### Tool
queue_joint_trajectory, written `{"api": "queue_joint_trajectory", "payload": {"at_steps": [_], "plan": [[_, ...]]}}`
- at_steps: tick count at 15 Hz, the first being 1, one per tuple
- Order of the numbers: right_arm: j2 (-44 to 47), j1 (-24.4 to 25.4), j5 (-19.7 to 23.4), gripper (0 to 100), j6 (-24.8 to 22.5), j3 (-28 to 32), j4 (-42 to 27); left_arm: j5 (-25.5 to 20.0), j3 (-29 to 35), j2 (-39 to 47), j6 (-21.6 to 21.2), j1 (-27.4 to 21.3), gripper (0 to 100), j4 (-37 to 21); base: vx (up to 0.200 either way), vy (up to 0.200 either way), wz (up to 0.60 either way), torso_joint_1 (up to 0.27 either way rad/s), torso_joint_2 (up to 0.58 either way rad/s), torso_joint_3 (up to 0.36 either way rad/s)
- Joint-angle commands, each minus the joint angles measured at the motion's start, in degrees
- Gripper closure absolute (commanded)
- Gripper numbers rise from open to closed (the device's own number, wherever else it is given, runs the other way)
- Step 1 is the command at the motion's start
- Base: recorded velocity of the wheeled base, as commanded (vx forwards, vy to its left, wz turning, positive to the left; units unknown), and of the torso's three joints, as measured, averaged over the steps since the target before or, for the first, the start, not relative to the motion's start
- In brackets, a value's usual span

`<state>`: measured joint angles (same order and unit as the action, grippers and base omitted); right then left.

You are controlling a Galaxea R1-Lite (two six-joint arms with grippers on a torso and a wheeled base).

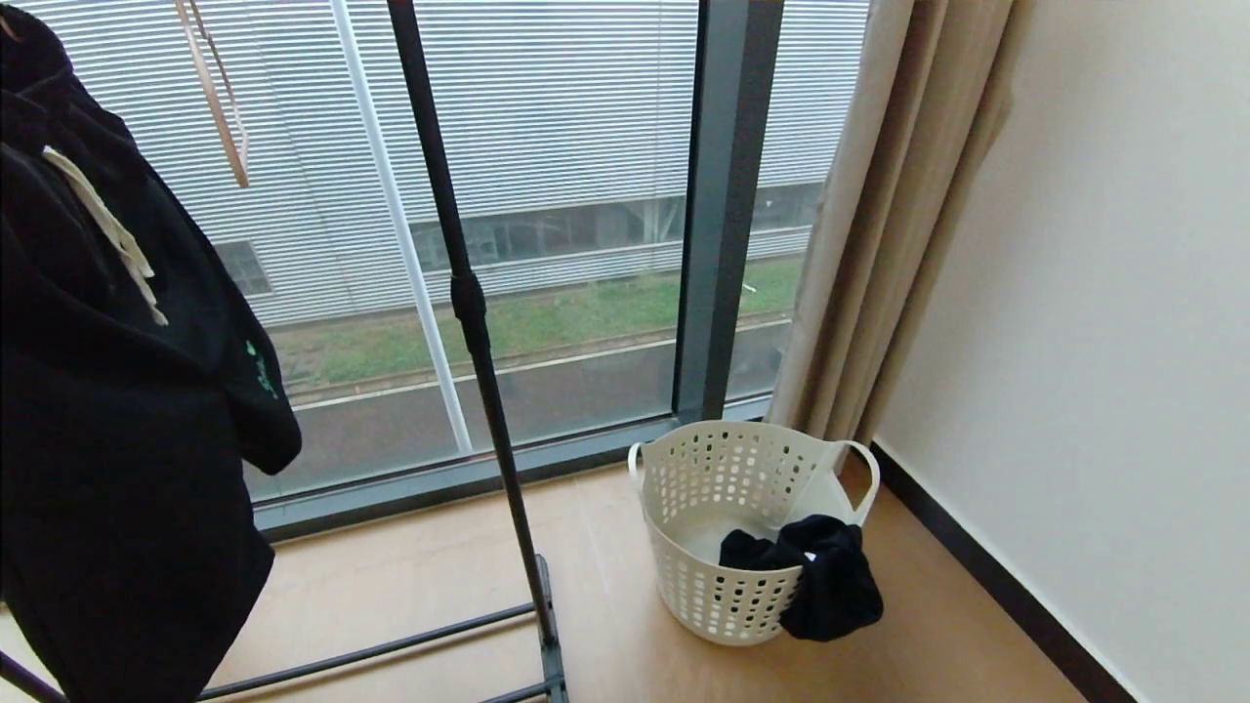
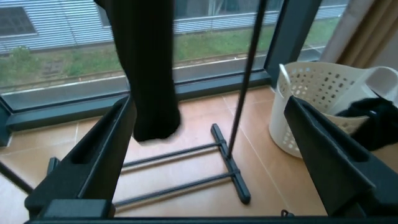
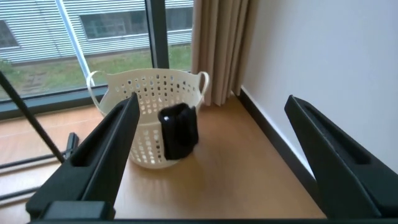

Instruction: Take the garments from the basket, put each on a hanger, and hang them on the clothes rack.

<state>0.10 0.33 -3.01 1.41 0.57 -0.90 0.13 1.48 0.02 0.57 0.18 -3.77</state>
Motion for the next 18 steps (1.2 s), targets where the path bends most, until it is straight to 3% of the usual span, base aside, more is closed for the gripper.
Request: {"api": "queue_joint_trajectory", "payload": {"at_steps": [1,5,18], "plan": [[0.1,0.0,0.0,0,0.1,0.0,0.0,0.0,0.0,0.0,0.0,0.0,0,0.0,0.200,0.000,0.00,0.002,0.01,0.002],[0.1,0.0,0.0,0,0.1,0.0,0.0,0.0,0.0,0.0,0.2,0.0,0,0.0,0.000,-0.200,0.00,0.007,0.00,0.001],[0.1,0.0,0.0,0,0.1,0.0,0.1,0.0,0.1,0.0,0.1,0.0,0,0.0,0.000,0.000,0.00,0.000,0.00,0.000]]}}
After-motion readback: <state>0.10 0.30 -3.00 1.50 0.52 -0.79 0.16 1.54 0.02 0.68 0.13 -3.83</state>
